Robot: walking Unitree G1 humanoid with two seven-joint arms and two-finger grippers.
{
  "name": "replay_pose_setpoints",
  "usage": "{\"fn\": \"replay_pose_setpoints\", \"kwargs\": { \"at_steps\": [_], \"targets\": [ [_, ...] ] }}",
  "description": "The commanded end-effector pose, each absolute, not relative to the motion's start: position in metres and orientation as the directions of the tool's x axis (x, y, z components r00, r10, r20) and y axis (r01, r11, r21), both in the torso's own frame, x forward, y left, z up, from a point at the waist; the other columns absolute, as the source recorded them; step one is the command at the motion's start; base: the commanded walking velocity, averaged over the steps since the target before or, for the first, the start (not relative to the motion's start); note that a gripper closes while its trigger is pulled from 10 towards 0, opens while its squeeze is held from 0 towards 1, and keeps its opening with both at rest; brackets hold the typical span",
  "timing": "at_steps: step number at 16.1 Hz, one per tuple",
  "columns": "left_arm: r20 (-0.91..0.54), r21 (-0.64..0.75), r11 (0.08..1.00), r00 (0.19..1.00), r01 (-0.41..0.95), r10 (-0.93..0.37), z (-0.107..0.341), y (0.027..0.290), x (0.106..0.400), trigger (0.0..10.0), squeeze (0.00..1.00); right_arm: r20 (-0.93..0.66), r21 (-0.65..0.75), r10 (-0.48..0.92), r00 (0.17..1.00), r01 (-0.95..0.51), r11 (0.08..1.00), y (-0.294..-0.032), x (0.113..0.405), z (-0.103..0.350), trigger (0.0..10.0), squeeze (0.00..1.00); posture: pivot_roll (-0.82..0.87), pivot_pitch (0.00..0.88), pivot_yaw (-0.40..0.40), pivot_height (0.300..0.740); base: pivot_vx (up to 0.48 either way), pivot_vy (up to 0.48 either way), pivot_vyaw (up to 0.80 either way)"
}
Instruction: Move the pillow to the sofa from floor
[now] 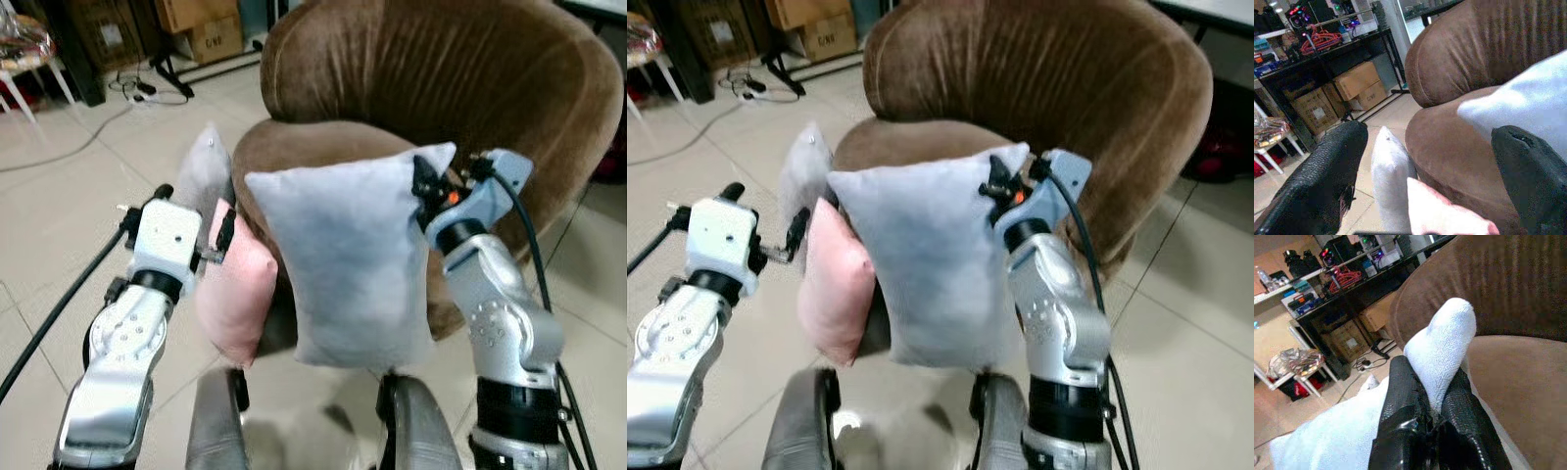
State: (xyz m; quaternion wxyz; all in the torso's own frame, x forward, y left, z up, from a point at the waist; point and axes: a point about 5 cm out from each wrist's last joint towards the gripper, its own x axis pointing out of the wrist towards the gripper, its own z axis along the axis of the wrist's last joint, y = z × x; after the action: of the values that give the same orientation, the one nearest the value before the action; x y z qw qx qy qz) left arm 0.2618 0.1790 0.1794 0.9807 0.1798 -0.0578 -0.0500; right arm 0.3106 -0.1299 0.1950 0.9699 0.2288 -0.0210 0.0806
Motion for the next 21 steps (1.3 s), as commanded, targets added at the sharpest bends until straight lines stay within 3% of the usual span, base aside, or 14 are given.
{"fn": "replay_pose_setpoints", "kwargs": {
  "at_steps": [1,8,16,21],
  "targets": [
    [0.099,0.352,0.933,0.988,0.075,-0.117,0.18,0.179,0.265,10.0,0.0,0.148,0.435,0.14,0.979,-0.192,0.88,-0.131,0.311,0.208,10.0,0.0,-0.02,0.0,-0.021,0.609,0.0,0.0,0.0],
    [0.112,0.347,0.931,0.981,0.113,-0.161,0.189,0.179,0.282,10.0,0.0,0.161,0.394,0.085,0.983,-0.143,0.908,-0.142,0.305,0.201,10.0,0.0,-0.08,0.0,0.058,0.654,0.0,0.0,0.0],
    [0.063,0.352,0.923,0.98,0.155,-0.189,0.176,0.173,0.276,10.0,0.0,0.096,0.448,0.036,0.995,-0.076,0.891,-0.149,0.293,0.18,10.0,0.0,-0.09,0.0,0.072,0.709,0.0,0.0,0.0],
    [0.077,0.337,0.929,0.979,0.154,-0.19,0.176,0.169,0.277,10.0,0.0,0.148,0.467,0.0,0.989,-0.07,0.881,-0.158,0.296,0.195,10.0,0.0,-0.1,0.0,0.071,0.74,0.0,0.0,0.0]
  ]
}}
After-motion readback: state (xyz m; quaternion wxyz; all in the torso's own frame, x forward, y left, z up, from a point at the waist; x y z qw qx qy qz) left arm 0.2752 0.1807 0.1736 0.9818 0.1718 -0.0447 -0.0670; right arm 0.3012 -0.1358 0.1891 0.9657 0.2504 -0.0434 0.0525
